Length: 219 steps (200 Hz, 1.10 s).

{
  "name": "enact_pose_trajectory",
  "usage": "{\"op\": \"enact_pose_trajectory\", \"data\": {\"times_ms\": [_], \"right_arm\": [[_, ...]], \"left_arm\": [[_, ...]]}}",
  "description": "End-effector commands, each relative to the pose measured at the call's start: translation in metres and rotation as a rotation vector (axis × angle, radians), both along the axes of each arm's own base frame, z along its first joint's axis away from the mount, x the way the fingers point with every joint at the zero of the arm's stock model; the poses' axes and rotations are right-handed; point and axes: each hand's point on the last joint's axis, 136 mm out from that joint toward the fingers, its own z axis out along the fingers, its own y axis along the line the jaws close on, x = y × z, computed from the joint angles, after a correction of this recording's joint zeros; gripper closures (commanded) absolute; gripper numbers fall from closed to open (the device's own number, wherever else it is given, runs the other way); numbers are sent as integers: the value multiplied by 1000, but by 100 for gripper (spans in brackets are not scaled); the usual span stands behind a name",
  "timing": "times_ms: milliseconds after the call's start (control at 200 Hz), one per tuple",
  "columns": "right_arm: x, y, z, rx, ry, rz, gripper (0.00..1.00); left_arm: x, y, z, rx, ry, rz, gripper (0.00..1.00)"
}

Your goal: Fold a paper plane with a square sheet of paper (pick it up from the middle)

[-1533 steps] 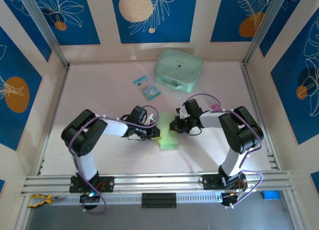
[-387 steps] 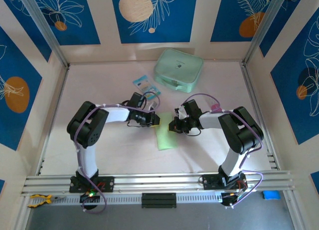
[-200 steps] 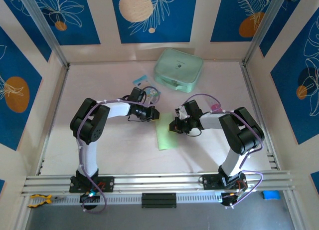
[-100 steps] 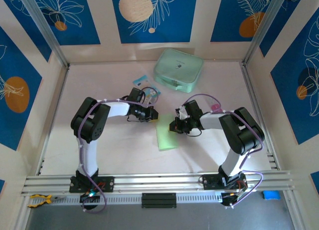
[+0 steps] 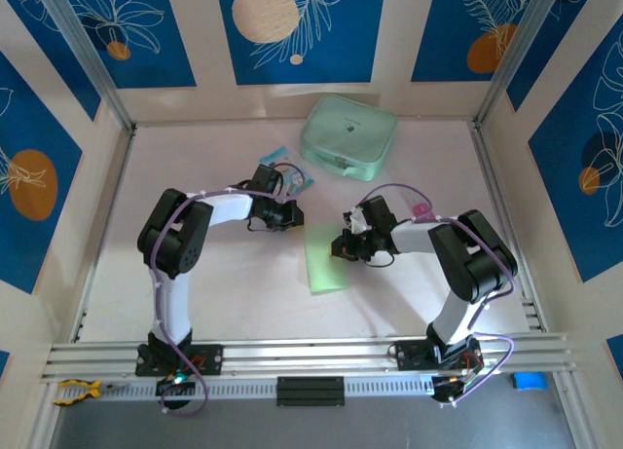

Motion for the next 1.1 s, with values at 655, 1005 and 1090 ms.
{"op": "enact_pose_trajectory", "data": {"times_ms": [655,1005,1090], "right_arm": [[-21,-25,46,-48,94,-180,64],[-61,-26,47,-13,159,-202,64],[-66,-24,43,-24,171,-188,64]], "left_arm": [[-40,-27,65,-163,-95,-123,82],[-54,-65,43,-207,-34,-209,81],[-55,-64,33,-194,-18,-204,81]]}}
